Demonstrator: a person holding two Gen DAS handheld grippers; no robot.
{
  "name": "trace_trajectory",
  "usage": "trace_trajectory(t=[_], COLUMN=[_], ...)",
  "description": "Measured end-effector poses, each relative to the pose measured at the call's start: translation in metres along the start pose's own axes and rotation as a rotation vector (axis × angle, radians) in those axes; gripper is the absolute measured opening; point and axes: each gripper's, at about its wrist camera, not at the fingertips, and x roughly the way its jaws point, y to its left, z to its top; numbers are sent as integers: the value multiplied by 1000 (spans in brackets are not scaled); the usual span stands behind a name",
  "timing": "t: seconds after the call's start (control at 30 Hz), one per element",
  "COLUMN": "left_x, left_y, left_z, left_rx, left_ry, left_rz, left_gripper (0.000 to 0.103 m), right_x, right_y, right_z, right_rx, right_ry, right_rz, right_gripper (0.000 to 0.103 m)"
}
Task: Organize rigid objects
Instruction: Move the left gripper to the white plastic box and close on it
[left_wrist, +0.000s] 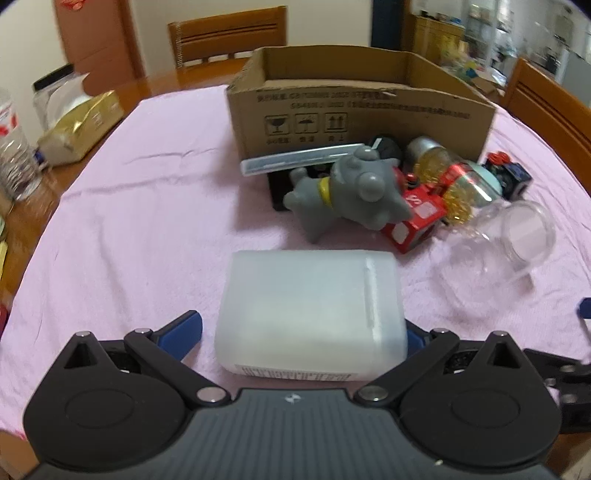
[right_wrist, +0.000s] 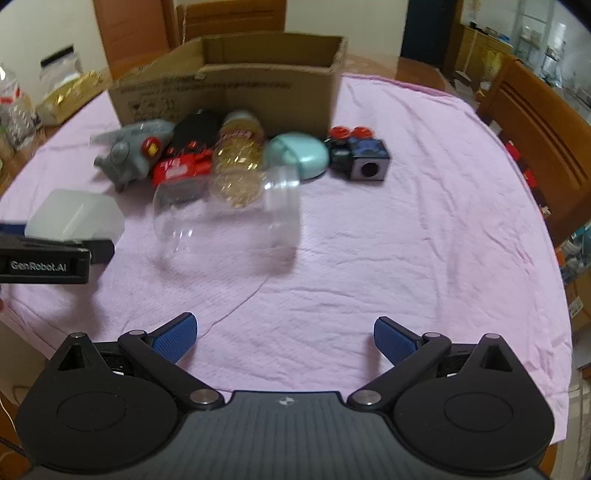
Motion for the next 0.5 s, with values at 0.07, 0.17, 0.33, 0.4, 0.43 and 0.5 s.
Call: trace_trajectory(t=[0.07,0.17,0.33,0.4,0.43,0.5], left_x=[-3,-4,-4,-4,-3,-2], left_y=[2,3,3,5,5,8], left_z=[1,2,10,12,13,14], left_rx=[8,4,-6,-9,-9,-8], left_ry=[-3,-4,1,1,10,22], left_rz=[-27,-46,-75,-87,-87,-108], left_gripper=[102,102,100,88,84,83], right_x=[3,5,5,5,5,5], right_y=[4,7,8,8,8,9], right_z=[-1,-3,-4,-6,-7,-7], right_rx=[-13,-30,-26,-23,-22,-16], right_ry=[-4,-32,-46,-58,-63,-66], right_rz=[-9,4,2,0,-2,-5], right_gripper=[103,103,103,103,103,103])
